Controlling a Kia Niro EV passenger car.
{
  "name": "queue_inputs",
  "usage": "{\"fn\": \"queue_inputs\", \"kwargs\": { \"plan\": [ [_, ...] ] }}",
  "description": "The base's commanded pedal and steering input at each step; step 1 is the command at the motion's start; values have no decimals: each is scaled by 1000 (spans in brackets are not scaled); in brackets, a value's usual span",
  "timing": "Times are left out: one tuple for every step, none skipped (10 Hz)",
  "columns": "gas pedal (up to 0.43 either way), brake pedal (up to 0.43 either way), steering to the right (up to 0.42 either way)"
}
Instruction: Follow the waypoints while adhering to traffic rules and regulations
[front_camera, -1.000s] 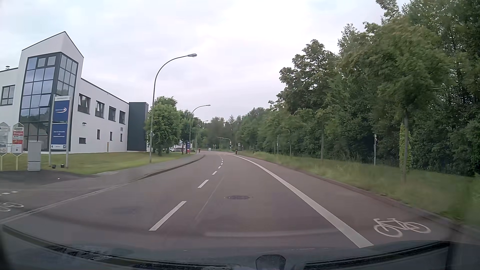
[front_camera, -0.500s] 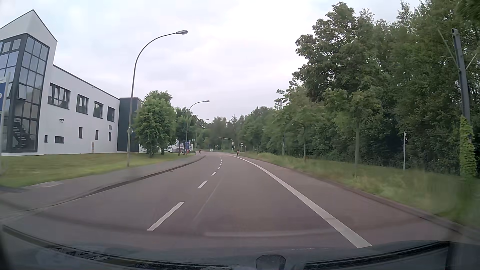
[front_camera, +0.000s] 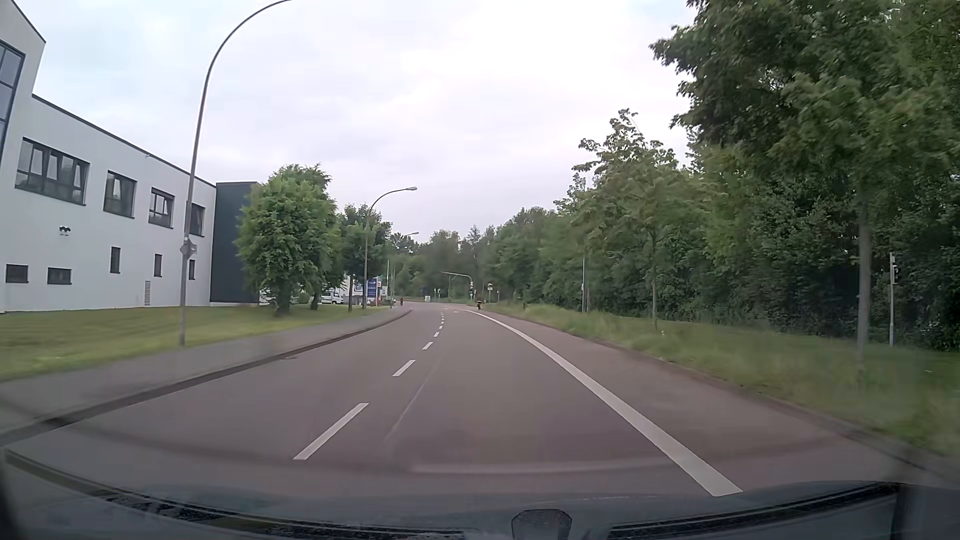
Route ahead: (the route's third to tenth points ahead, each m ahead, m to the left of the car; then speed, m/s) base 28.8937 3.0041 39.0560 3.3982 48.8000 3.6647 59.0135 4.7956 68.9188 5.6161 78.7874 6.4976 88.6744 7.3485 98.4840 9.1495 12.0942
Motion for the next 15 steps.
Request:
{"fn": "queue_inputs", "kwargs": {
  "plan": [
    [110,0,-8],
    [110,0,-8],
    [110,0,-9],
    [110,0,-9],
    [110,0,-9],
    [110,0,-9],
    [110,0,-9],
    [110,0,-10],
    [110,0,-10],
    [110,0,-10],
    [110,0,-10],
    [110,0,-10],
    [110,0,-10],
    [110,0,-10],
    [110,0,-10]
  ]
}}
